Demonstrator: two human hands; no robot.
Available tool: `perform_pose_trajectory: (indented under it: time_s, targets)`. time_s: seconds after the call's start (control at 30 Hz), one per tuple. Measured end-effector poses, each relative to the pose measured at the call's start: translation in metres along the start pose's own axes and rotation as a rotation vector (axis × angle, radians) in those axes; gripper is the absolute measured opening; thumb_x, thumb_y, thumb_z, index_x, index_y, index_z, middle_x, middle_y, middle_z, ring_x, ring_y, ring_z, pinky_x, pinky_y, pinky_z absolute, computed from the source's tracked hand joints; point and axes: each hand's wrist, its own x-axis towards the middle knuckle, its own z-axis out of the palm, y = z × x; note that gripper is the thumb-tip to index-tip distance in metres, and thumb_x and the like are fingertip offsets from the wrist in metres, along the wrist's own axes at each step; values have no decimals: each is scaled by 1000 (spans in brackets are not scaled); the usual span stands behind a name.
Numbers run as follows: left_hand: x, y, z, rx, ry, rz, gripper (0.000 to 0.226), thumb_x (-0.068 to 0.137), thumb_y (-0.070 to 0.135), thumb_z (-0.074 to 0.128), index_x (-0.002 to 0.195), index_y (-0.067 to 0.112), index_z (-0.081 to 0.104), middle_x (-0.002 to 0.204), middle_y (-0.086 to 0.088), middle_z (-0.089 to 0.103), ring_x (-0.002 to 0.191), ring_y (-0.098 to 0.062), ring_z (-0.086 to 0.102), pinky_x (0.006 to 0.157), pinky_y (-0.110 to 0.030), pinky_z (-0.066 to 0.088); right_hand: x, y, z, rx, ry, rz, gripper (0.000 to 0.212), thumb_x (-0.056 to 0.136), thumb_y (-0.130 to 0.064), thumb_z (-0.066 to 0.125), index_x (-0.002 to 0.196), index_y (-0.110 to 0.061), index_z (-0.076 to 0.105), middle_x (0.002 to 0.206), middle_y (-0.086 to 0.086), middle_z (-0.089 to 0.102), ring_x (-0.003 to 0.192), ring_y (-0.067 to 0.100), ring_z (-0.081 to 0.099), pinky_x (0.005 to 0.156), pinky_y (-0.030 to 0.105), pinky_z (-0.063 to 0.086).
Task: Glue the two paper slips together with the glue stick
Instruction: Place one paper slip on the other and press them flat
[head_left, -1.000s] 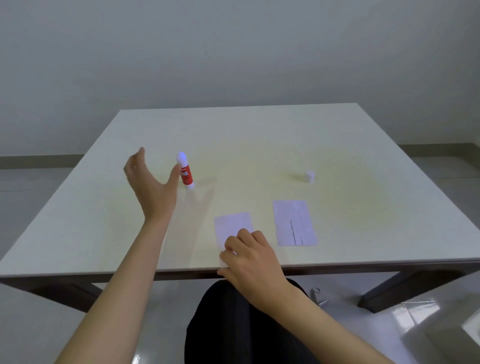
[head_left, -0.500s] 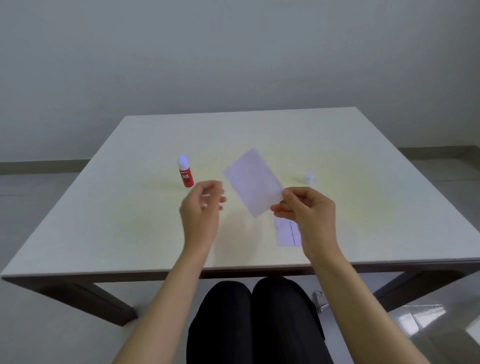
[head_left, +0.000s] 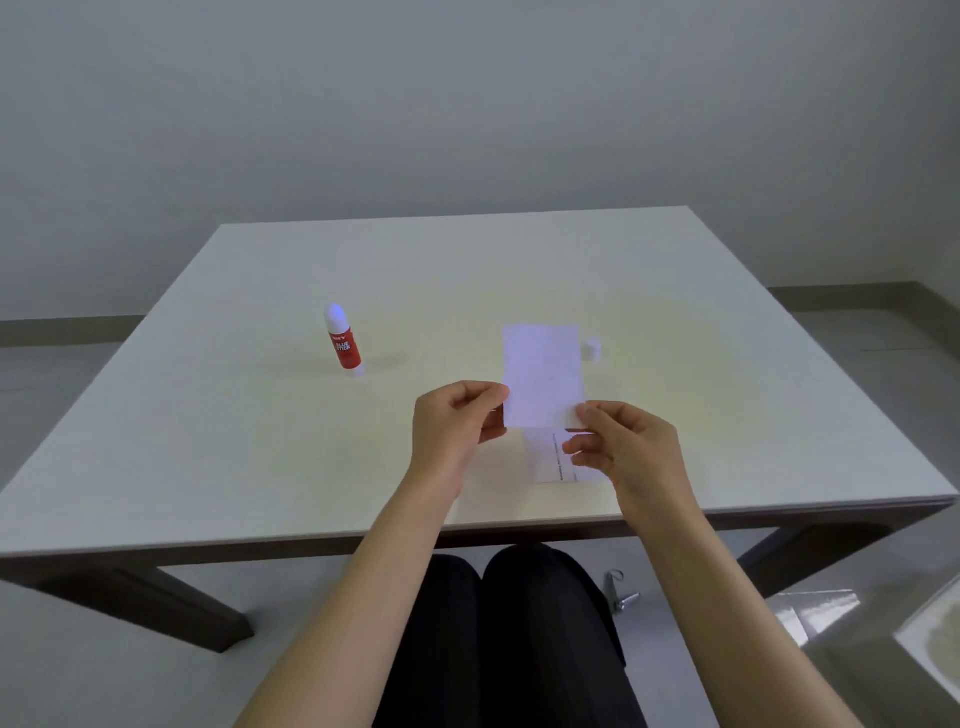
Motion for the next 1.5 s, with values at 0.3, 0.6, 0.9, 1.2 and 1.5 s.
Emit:
perform_pose_trajectory:
  time_s: [0.3,0.6,0.9,1.2,1.5]
  targets:
    - [-5,-16,6,520,-64,71,13,76,15,70,63,17,72,59,4,73,57,-9,71,67,-24,52,16,-2,-28,-551,-4,-13,21,81,-10,69,61,-7,64,46,0,55,36,9,42,35,16,32]
    - [-3,-15,9,731,-112,97,14,76,13,68,63,18,70,60,2,73,61,-10,71,77,-33,57,21,4,-31,-811,-6,-75,24,77,-13,73,56,-11,62,42,-4,53,33,4,42,42,18,36]
    - [-1,-18,12,799,-122,118,18,77,12,67,61,18,68,55,6,70,60,-7,69,68,-24,52,20,7,-28,-892,11,-138,18,79,-10,70,63,-5,64,45,-6,52,43,7,47,44,17,33]
    - [-3,-19,16,919,-114,197,11,70,7,63,61,7,69,53,2,66,66,-22,67,62,-29,52,20,9,-23,-982,9,-184,15,78,-6,67,70,5,62,59,5,58,62,21,53,54,26,40]
    - [8,-22,10,1274,-285,543,55,85,29,64,135,23,44,137,1,43,130,-22,37,102,-36,34,24,7,-23,-983,-26,-169,23,77,-8,69,83,-9,46,74,8,54,70,28,52,62,38,48]
